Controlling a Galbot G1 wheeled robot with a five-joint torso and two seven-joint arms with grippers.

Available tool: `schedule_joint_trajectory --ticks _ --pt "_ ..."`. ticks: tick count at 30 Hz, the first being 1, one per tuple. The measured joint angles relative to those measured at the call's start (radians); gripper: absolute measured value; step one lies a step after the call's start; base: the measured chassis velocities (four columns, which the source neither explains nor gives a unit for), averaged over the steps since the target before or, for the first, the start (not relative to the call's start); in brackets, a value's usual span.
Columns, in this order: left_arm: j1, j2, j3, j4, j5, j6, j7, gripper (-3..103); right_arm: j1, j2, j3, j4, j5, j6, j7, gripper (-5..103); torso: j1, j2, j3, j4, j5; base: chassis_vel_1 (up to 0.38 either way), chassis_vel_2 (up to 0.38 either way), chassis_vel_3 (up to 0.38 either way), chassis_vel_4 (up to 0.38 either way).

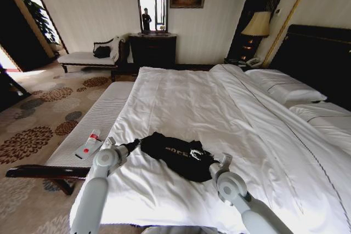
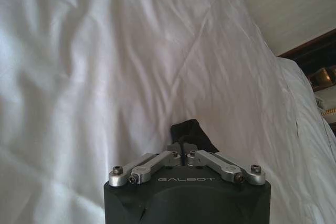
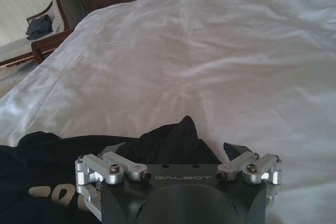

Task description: Fold the clothes on the bed.

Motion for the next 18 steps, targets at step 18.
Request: schedule_joint_trajectory --ticks 18 --pt "0.029 0.008 -0.019 -0.029 0.001 -0.001 0.0 1 0.125 0.005 -0.012 -0.073 0.174 -0.053 0.07 60 0.0 0.0 0.0 0.0 0.0 0.0 0.0 0.0 0.0"
